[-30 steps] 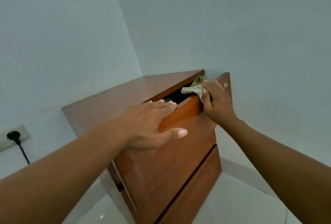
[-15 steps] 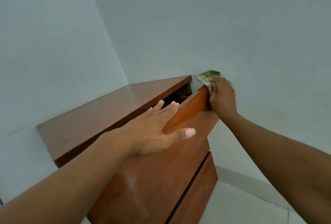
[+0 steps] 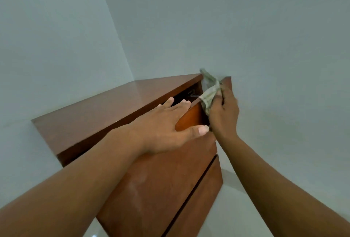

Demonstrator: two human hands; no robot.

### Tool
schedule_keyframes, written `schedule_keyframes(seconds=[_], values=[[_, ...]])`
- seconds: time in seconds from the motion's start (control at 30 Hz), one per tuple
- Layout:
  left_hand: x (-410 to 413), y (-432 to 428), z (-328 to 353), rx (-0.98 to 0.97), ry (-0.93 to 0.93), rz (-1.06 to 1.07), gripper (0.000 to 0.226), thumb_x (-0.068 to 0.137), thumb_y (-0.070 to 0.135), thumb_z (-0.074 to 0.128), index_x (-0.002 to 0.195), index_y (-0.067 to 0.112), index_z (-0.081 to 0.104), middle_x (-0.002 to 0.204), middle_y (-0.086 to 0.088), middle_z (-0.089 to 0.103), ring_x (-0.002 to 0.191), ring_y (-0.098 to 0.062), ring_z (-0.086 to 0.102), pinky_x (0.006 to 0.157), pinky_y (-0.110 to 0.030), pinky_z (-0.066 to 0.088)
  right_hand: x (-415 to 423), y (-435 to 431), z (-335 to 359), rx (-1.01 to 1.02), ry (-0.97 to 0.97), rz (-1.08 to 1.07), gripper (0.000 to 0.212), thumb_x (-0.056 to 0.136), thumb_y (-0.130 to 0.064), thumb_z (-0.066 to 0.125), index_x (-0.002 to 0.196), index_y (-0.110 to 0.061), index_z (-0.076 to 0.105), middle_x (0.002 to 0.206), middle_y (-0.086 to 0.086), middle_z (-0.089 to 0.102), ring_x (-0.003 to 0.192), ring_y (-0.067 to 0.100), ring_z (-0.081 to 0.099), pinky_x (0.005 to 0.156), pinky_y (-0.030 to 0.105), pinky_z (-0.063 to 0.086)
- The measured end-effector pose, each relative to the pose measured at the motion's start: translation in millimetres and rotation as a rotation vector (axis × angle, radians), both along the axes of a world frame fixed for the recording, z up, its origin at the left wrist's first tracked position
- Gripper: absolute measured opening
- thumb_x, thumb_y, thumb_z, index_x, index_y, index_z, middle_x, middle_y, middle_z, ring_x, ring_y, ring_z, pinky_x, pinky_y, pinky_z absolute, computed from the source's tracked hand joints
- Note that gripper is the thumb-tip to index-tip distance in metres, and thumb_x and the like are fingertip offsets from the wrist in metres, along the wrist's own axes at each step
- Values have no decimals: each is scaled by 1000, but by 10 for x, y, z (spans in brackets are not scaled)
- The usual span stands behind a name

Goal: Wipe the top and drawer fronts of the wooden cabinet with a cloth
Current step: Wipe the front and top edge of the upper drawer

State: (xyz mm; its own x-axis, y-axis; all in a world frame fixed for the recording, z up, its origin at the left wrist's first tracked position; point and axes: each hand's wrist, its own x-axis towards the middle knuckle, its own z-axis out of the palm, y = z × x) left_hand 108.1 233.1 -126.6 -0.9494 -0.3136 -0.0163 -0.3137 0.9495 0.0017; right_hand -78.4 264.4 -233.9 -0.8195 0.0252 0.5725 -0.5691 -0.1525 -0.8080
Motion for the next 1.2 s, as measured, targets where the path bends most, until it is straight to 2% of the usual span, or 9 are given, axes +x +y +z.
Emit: schedule_keyframes(seconds=[0.13, 0.3, 0.47, 0.6, 0.83, 0.97, 1.07, 1.13, 1.2], values=[[40, 80, 24, 102, -3, 46, 84, 90, 75, 28, 159, 40, -5, 165, 19, -10, 150, -5, -13, 118, -33, -2, -117, -226, -483, 125, 35, 119, 52, 109, -40, 23, 160, -35, 13, 169, -7, 12, 155, 13, 12, 126, 40, 14], [40, 44, 5, 104, 9, 36, 81, 91, 75, 25, 159, 41, -4, 166, 20, -9, 150, -6, -14, 120, -36, -2, -45, -149, -469, 3, -372, 24, 45, 106, -25, 38, 151, -25, 40, 133, 4, 61, 116, 25, 59, 95, 31, 45], [21, -10, -6, 48, 5, -19, 74, 95, 69, 15, 160, 37, -5, 166, 18, -10, 150, -6, -18, 112, -27, -9, 946, -39, -557, -177, -287, -3, 37, 106, -25, 41, 142, -29, 51, 120, -6, 61, 109, 11, 58, 95, 34, 52], [31, -30, -19, 45, -5, -31, 80, 89, 72, 10, 159, 36, -4, 166, 19, -10, 150, -5, -19, 119, -30, -10, 1593, -105, -954, -62, 34, 110, 51, 107, -33, 30, 157, -34, 27, 165, -14, 25, 154, 15, 19, 123, 44, 22], [41, -115, -29, 121, 25, 18, 77, 91, 73, 17, 158, 41, -3, 164, 26, -9, 148, 1, -17, 118, -29, -7, 833, -248, -918, 56, 79, 219, 56, 107, -38, 23, 154, -55, -3, 168, -19, -5, 155, 8, -10, 126, 54, 6], [54, -78, -1, 168, 15, 40, 76, 90, 73, 19, 157, 46, -5, 152, 34, -16, 129, 10, -21, 106, -23, -9, 167, -391, -881, 20, -107, 191, 53, 108, -47, 21, 158, -45, 2, 169, -13, 3, 156, 13, 0, 126, 48, 13], [36, -38, 6, 151, 13, 61, 78, 87, 74, 19, 156, 48, -7, 140, 36, -16, 129, 7, -19, 114, -30, -7, -387, -469, -895, -8, -362, 200, 55, 102, -55, 27, 155, -50, 13, 165, -5, 28, 142, 22, 39, 121, 50, 30], [29, -22, 9, 148, 20, 83, 78, 86, 76, 21, 155, 51, -6, 136, 37, -16, 140, 3, -19, 119, -37, -4, -563, -477, -895, -99, -547, 193, 57, 94, -52, 38, 151, -48, 32, 143, 0, 58, 102, 16, 59, 98, 41, 54], [26, -15, 4, 139, 20, 98, 78, 85, 76, 22, 154, 53, -5, 138, 36, -16, 147, -4, -17, 120, -39, -2, -572, -458, -908, -246, -758, 182, 43, 96, -27, 48, 138, -28, 58, 112, 5, 70, 75, 16, 60, 64, 30, 53]])
